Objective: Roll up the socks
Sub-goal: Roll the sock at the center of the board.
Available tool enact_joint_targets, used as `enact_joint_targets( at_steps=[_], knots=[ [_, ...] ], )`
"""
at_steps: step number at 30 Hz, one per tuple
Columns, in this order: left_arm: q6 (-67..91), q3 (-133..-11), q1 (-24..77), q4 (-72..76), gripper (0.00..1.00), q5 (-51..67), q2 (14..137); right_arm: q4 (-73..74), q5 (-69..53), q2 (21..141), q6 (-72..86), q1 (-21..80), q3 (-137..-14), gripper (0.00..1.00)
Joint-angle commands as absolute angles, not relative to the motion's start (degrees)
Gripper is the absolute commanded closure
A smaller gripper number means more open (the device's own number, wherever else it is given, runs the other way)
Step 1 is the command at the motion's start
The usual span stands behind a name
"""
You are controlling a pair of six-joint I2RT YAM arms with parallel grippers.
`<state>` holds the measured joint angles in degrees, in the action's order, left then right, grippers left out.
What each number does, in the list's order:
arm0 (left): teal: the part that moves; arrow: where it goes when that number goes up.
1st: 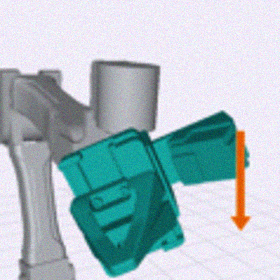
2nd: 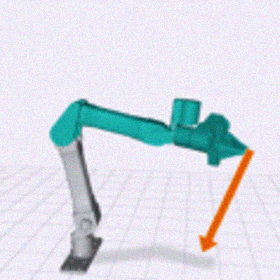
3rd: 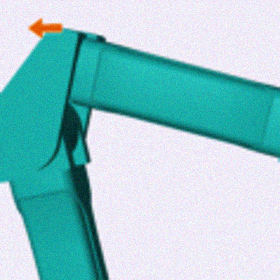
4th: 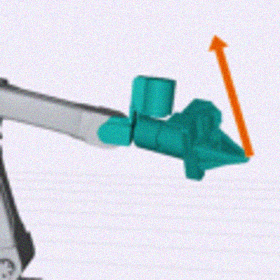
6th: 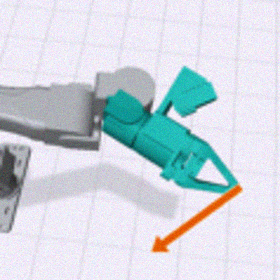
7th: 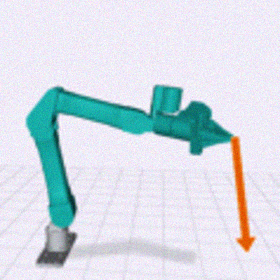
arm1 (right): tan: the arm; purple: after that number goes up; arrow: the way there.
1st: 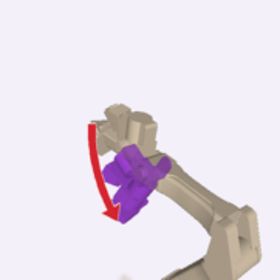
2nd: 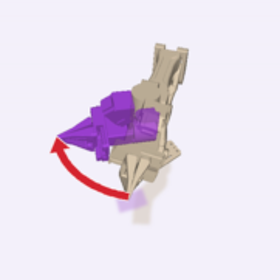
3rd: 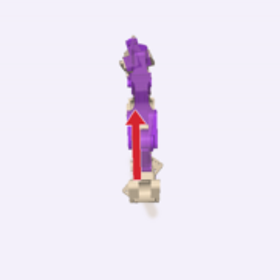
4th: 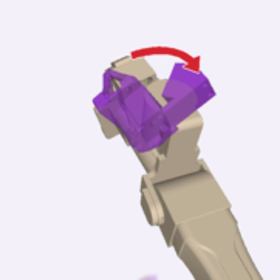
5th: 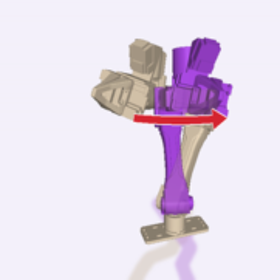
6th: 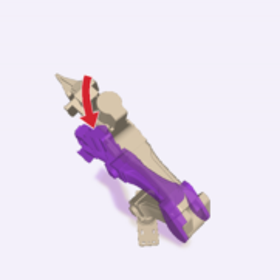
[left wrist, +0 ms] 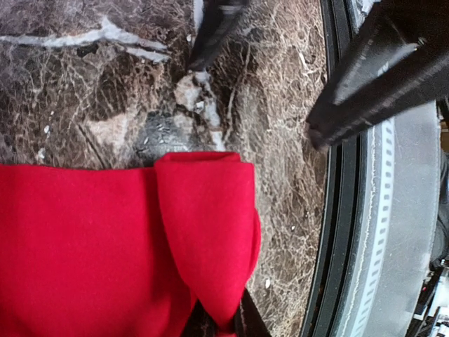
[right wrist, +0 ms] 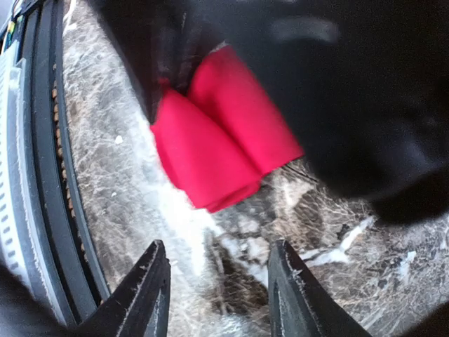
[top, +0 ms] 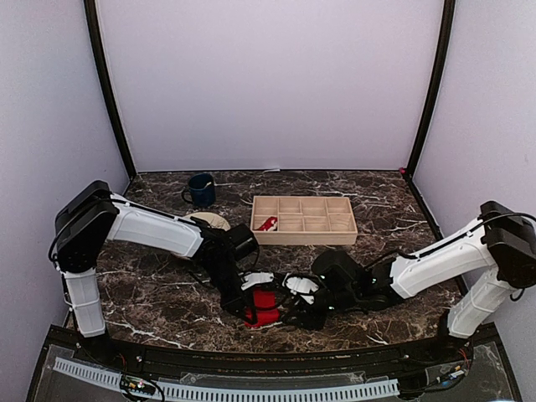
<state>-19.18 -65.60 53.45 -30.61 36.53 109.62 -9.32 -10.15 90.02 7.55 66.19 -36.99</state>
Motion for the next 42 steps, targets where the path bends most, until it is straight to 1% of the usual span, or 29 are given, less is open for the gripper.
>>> enact_joint_targets(
  at_steps=[1, 8, 18, 26, 33, 38, 42],
  knots=[
    [-18.7, -66.9, 52.1, -33.3, 0.91, 38.3, 111.7, -10.4, -5.8, 86.0, 5.4, 68.2, -37.5, 0.55],
    [-18.9, -67.8, 51.0, -34.3, 0.91, 40.3, 113.0, -9.2, -4.1, 84.7, 4.7, 70.8, -37.7, 0.55],
    [-20.3, -69.3, 49.3, -36.8, 0.92, 44.8, 115.3, -10.1, 0.8, 89.5, -0.2, 74.0, -40.0, 0.54],
    [-20.6, -69.5, 48.9, -37.7, 0.92, 45.2, 116.4, -10.4, 4.0, 95.1, -6.0, 74.3, -43.5, 0.54],
    [-20.6, -69.4, 48.6, -37.6, 0.92, 45.5, 116.7, -11.0, 4.1, 98.2, -8.3, 74.3, -45.5, 0.54],
    [-20.8, -69.5, 48.4, -37.7, 0.92, 45.9, 116.7, -11.6, 4.2, 100.0, -8.9, 74.3, -46.1, 0.55],
    [-20.8, -69.4, 48.3, -37.7, 0.91, 46.1, 116.8, -12.7, 4.6, 101.0, -9.3, 74.3, -46.2, 0.58]
  ],
)
